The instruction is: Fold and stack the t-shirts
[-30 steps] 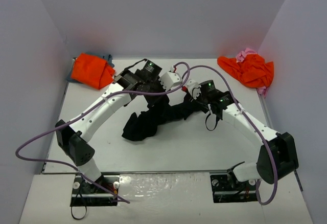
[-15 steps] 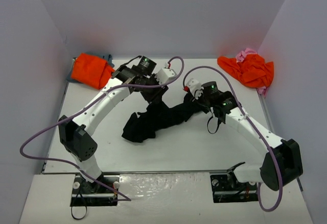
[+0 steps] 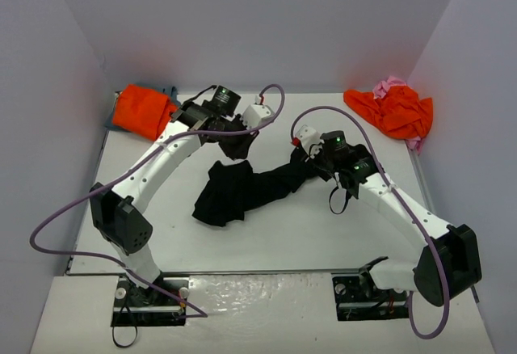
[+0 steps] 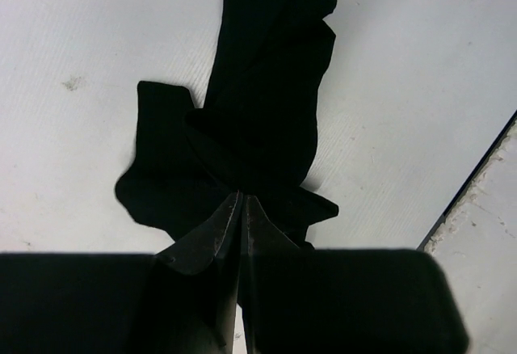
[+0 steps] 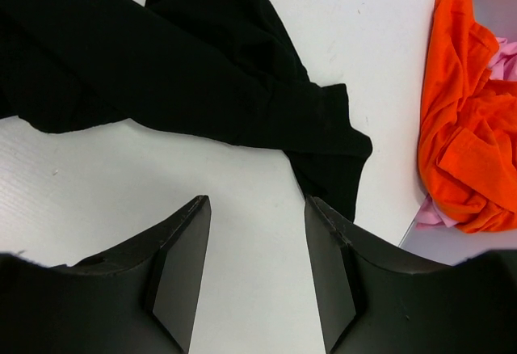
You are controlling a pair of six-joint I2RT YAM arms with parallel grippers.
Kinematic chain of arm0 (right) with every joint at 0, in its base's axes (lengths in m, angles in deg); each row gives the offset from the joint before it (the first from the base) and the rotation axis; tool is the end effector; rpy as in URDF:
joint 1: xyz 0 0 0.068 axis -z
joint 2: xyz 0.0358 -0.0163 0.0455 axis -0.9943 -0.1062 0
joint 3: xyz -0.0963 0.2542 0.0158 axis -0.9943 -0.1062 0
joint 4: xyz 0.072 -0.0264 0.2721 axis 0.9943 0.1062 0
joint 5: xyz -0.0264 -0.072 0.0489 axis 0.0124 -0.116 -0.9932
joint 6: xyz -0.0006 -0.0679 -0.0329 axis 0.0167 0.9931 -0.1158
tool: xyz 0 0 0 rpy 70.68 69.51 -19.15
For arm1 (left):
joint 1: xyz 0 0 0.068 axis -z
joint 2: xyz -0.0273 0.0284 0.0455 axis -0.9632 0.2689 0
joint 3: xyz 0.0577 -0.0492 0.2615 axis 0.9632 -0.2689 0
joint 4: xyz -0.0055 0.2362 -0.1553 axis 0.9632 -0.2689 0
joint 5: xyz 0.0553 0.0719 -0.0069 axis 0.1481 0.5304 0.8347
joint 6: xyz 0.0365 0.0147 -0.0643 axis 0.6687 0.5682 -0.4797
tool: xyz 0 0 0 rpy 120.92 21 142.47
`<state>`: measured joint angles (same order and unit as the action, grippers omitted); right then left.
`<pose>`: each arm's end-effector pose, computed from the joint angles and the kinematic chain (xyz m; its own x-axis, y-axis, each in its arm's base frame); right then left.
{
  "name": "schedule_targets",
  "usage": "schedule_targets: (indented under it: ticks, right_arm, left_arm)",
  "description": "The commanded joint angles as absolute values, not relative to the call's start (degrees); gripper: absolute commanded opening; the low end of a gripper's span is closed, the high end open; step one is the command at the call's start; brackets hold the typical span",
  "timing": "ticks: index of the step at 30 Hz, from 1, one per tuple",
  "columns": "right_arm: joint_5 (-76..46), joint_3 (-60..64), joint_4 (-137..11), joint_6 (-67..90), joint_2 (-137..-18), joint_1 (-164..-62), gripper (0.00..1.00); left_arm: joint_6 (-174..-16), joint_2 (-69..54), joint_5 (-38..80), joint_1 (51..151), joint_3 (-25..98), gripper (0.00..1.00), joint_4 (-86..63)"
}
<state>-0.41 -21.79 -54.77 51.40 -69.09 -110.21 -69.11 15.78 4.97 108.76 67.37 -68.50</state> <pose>0.3009 0.1405 0.2593 -0.1802 -0.6893 -0.7017 -0.5329 0.6680 -0.5194 0.3211 -0.2513 0.3530 -0.4282 0.5734 -0.6985 0.8695 0.4719 -0.1457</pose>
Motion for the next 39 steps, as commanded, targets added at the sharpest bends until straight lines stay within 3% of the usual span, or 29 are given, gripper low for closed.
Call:
schedule_targets:
  ticks: [1,6,8,9,12,16,27,29,31,36,39]
  right_arm:
    - [-0.69,-21.09,-57.60,50.86,-69.27,-110.27,0.48]
    - [-0.33,-21.65,-58.45,51.22,-69.60,-110.28,0.48]
    - [-0.33,-21.34,-58.45,51.53,-69.92,-110.35,0.49]
    - [-0.07,-21.14,-58.41,51.64,-70.03,-110.49,0.49]
    - [0.58,-20.51,-58.42,52.07,-70.36,-111.07,0.49]
    - [0.74,-20.46,-58.47,52.35,-70.55,-111.50,0.49]
    - [4.41,-22.30,-60.89,52.89,-70.84,-111.49,0.50]
    - [5.90,-22.54,-61.44,52.96,-71.70,-111.33,0.51]
    - [6.14,-22.63,-61.58,52.77,-72.02,-111.33,0.51]
    - [6.79,-22.86,-61.70,52.47,-71.73,-110.92,0.51]
    - [6.70,-22.98,-61.73,52.21,-71.22,-110.57,0.51]
  left_arm:
    - [-68.64,18.44,2.08,108.77,71.29,0.41,-69.91]
    - [-67.60,22.40,1.47,107.86,73.96,0.50,-72.03]
    - [-69.86,24.36,1.39,105.05,74.68,0.24,-71.26]
    - [-70.81,26.06,0.14,103.37,75.97,0.22,-71.63]
    - [-72.23,30.51,-4.46,98.41,79.20,0.29,-73.04]
    - [-72.34,31.55,-4.30,95.15,79.15,0.29,-71.47]
    - [-70.81,28.69,-6.75,96.76,78.54,0.30,-73.41]
    - [-69.79,28.12,-6.33,99.45,77.97,0.35,-75.06]
    - [-69.23,27.11,-5.24,101.41,77.08,0.47,-75.43]
    - [-70.32,24.41,-3.83,105.46,73.32,0.33,-73.68]
    - [-70.46,24.14,-2.77,106.19,71.47,0.33,-73.34]
